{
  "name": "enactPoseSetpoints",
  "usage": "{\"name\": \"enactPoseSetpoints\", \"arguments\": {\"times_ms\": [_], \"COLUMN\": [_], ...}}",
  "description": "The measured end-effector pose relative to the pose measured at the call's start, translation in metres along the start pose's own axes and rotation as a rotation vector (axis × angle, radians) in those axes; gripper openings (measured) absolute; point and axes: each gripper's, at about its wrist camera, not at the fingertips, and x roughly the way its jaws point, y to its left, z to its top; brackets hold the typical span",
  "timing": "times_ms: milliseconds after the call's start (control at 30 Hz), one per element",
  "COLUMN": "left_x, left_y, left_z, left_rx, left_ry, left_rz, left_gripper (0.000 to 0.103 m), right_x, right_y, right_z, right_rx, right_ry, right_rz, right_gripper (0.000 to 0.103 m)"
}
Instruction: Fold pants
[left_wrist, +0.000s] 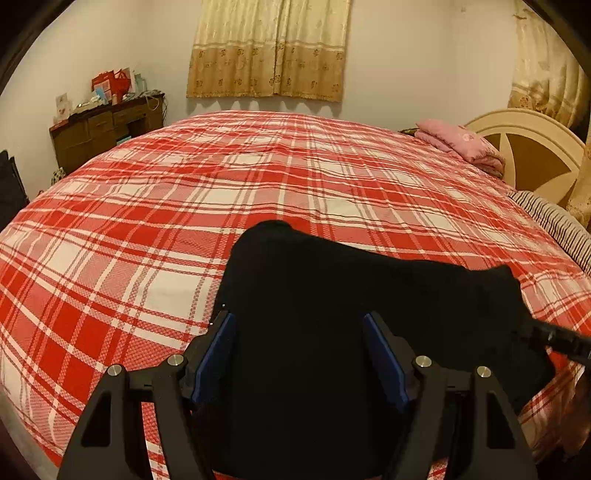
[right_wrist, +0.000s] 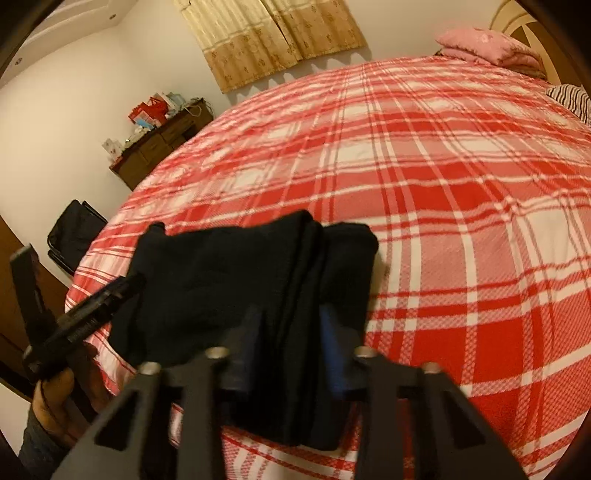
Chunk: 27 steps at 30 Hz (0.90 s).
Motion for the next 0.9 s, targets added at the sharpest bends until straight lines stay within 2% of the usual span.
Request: {"name": "enactPoseSetpoints", "arguments": {"times_ms": [167, 200, 333, 367, 433, 467, 500, 567, 633, 667, 700, 733, 800, 900], "left_x": [0.000, 0.003, 0.014, 0.014, 0.013, 0.013, 0.013, 0.013, 0.013, 0.014, 0.013, 0.013, 0.012, 0.013], "left_y": [0.005, 0.006, 0.005, 0.005, 0.005, 0.005, 0.005, 0.006, 0.005, 0.005, 0.005, 0.004, 0.005, 0.007], "left_z": [-0.002, -0.003, -0.013, -0.014, -0.014, -0.014, -0.013, -0.013, -0.014, -0.014, -0.014, -0.014, -0.013, -0.013], "left_rx": [-0.010, -0.006, 0.015, 0.014, 0.013, 0.012, 0.011, 0.007, 0.003, 0.005, 0.007, 0.007, 0.005, -0.001], "left_ry": [-0.002, 0.006, 0.037, 0.034, 0.036, 0.037, 0.037, 0.038, 0.037, 0.038, 0.039, 0.041, 0.045, 0.049], "left_rz": [-0.003, 0.001, 0.015, 0.015, 0.016, 0.015, 0.014, 0.013, 0.015, 0.017, 0.018, 0.017, 0.012, 0.002], "left_gripper": [0.073, 0.076, 0.078, 0.078, 0.079, 0.079, 0.079, 0.079, 0.080, 0.080, 0.080, 0.080, 0.080, 0.080], "right_x": [-0.021, -0.022, 0.000, 0.006, 0.003, 0.000, -0.004, -0.014, -0.026, -0.031, -0.033, -0.033, -0.021, 0.000], "right_y": [0.014, 0.015, 0.003, -0.001, -0.003, -0.003, -0.003, 0.000, 0.010, 0.019, 0.028, 0.036, 0.049, 0.057], "right_z": [0.005, 0.005, 0.002, 0.001, 0.002, 0.004, 0.004, 0.004, 0.005, 0.005, 0.005, 0.004, 0.000, -0.009], "right_rx": [-0.057, -0.067, -0.029, -0.020, -0.027, -0.030, -0.029, -0.030, -0.067, -0.096, -0.123, -0.148, -0.198, -0.253], "right_ry": [-0.072, -0.072, 0.010, 0.037, 0.026, 0.009, -0.017, -0.080, -0.157, -0.190, -0.207, -0.205, -0.153, -0.049], "right_rz": [-0.004, -0.015, -0.071, -0.079, -0.101, -0.133, -0.159, -0.189, -0.166, -0.126, -0.078, -0.032, 0.046, 0.013], "right_gripper": [0.023, 0.023, 0.025, 0.028, 0.044, 0.057, 0.062, 0.062, 0.062, 0.065, 0.073, 0.077, 0.078, 0.078]}}
